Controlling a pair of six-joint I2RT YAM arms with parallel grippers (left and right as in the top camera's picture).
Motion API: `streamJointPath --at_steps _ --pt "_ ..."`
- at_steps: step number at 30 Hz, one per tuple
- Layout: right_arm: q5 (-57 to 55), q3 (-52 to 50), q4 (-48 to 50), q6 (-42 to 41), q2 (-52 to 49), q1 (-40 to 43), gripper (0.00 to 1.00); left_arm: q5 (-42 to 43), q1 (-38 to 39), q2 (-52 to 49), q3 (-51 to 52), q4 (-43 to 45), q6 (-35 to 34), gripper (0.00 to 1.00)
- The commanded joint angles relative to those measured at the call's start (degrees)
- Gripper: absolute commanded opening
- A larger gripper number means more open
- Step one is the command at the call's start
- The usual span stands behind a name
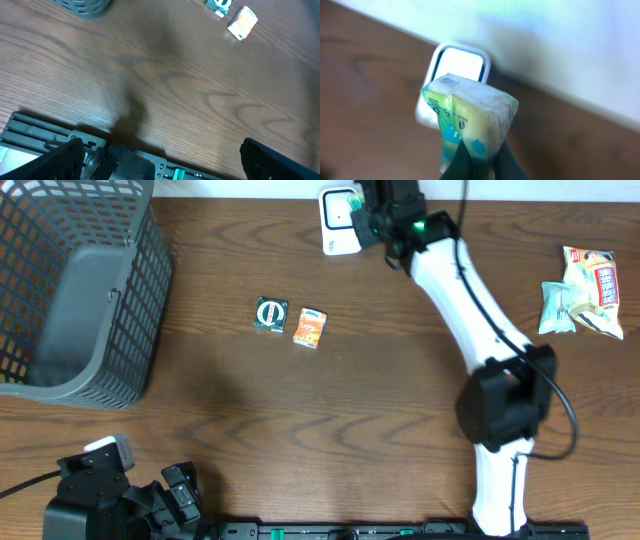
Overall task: Scan the item barcode
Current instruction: 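Hold the teal tissue pack beneath the white scanner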
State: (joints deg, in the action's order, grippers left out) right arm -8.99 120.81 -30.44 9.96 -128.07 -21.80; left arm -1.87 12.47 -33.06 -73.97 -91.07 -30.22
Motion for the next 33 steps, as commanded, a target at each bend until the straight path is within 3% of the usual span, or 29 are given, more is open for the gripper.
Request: streamJointPath --at_steps 1,6,12,24,33 --pt "-8.74 3.1 5.27 15.5 -3.37 -1.33 0.01 -0.52 -0.17 -0.02 -0.17 0.02 -0.52 0.98" --pt "-13.55 3.1 16.61 31.21 -7.41 -3.5 0.01 -0.52 -0.17 -0.02 -0.17 0.02 -0.52 0.97" --pt "-16.79 3.08 20.02 49.0 -11.85 -5.75 0.01 -0.52 -0.17 -0.02 -0.17 0.02 -0.52 0.98" --pt "-17.66 3.08 17.64 49.29 -12.26 -5.92 0.01 -0.52 -0.17 -0.02 -0.17 0.02 -0.52 0.98" --pt "-17.68 3.08 16.59 38.93 -9.55 -4.57 0.01 -0.52 -0.17 -0.02 -0.17 0.02 -0.52 0.98"
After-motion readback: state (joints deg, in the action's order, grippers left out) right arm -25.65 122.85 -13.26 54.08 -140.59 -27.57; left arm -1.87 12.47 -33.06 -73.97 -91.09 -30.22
